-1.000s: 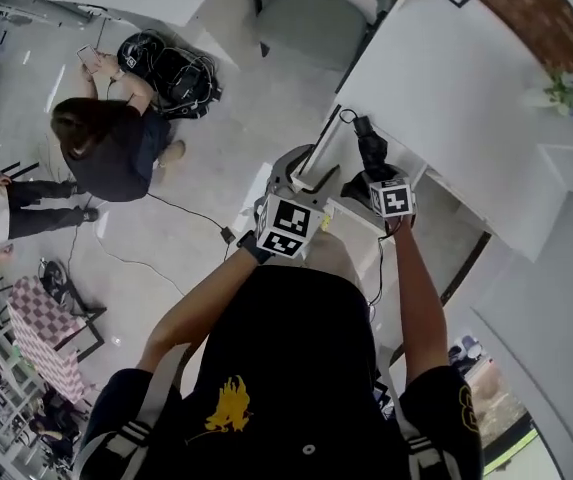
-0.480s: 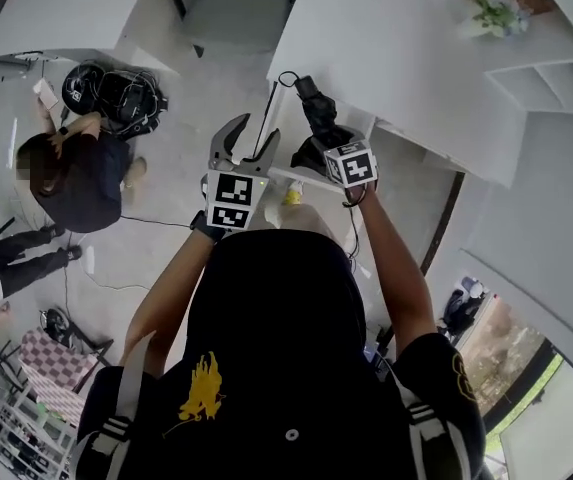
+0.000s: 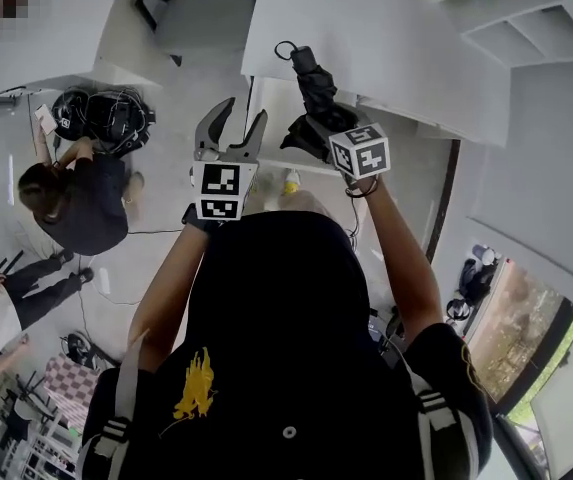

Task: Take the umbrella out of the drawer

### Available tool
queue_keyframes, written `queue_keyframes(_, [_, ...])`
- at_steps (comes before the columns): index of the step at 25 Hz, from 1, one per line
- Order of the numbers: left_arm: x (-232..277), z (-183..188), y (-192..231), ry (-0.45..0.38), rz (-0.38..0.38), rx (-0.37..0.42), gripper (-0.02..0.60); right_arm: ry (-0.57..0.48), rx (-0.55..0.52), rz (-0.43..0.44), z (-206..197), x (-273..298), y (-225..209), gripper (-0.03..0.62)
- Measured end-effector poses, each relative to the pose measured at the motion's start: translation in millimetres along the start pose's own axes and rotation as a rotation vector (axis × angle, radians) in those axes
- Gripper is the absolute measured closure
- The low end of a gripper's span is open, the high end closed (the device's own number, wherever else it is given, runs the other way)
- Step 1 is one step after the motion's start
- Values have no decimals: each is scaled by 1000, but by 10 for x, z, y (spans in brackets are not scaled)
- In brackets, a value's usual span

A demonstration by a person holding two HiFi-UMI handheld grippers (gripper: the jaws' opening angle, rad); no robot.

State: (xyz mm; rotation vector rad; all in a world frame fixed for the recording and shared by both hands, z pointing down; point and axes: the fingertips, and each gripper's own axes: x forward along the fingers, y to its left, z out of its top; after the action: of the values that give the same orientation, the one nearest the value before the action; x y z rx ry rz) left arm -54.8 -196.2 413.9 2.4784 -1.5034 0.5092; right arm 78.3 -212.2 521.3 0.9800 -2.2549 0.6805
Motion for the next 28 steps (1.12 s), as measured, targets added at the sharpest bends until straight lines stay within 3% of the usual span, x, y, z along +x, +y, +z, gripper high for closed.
queue_keyframes(21, [159, 405, -77, -80, -26, 40, 360, -409, 121, -53, 949, -1294, -86, 335])
queue_keyframes(28, [166, 725, -144, -134, -61, 30, 365, -454, 111, -63, 1052, -1568, -93, 335])
